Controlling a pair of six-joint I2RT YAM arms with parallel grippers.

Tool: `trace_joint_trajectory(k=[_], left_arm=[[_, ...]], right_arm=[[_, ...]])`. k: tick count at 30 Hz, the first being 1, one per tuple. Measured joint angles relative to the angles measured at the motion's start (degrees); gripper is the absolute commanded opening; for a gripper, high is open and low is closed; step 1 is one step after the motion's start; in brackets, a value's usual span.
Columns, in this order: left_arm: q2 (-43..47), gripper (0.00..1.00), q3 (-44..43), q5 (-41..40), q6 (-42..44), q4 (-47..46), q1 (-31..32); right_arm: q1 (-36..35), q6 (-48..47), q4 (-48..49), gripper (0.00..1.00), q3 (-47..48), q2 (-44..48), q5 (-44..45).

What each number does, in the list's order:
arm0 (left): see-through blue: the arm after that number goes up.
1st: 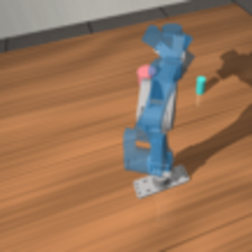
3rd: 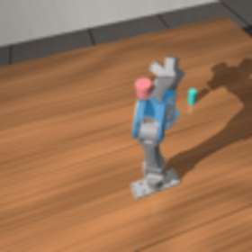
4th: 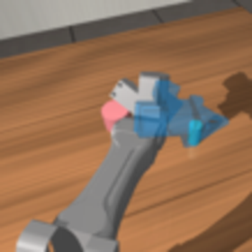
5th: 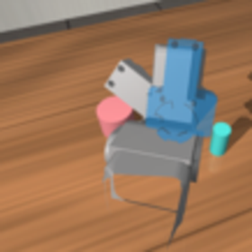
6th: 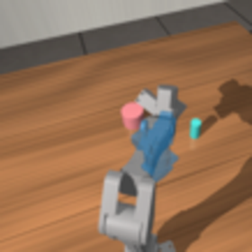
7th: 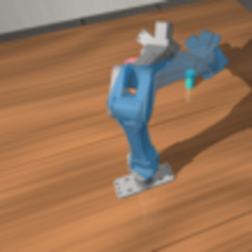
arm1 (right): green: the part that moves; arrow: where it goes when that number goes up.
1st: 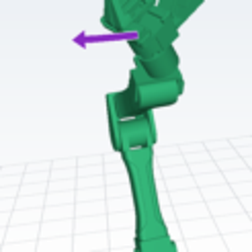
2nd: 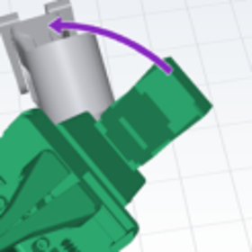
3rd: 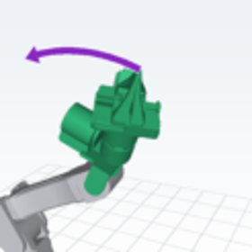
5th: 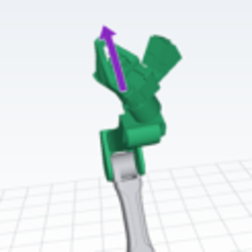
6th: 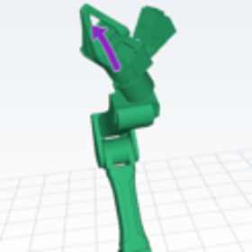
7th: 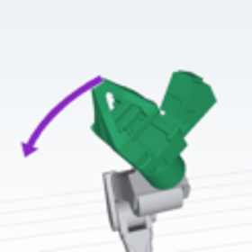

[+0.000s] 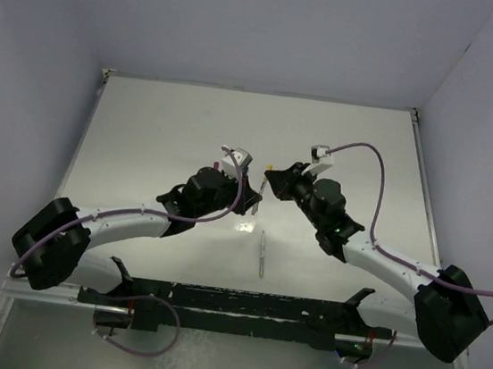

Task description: Insert the pens into the pen caps

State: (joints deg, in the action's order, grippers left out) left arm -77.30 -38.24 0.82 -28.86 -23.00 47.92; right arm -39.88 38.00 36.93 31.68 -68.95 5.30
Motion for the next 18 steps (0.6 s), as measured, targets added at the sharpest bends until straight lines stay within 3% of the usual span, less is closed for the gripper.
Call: trace_joint_trajectory(k=[6, 12, 18], left_arm=[[-2.3, 0.00, -3.1, -2.5, 0.1, 1.1, -0.8], [-8.5, 0.00, -6.3, -4.8, 0.0, 0.3, -4.4], [-18.2, 0.02, -14.4, -5.8, 0.3, 7.5, -6.3]], right_arm=[[-1.2, -3.5, -8.7, 0.48, 3.8, 1.6, 1.2], [-2.5, -7.3, -16.2, 0.55, 3.9, 7.3, 3.6], [-2.5, -8.3, -18.8, 0.56, 3.4, 15.4, 9.2]])
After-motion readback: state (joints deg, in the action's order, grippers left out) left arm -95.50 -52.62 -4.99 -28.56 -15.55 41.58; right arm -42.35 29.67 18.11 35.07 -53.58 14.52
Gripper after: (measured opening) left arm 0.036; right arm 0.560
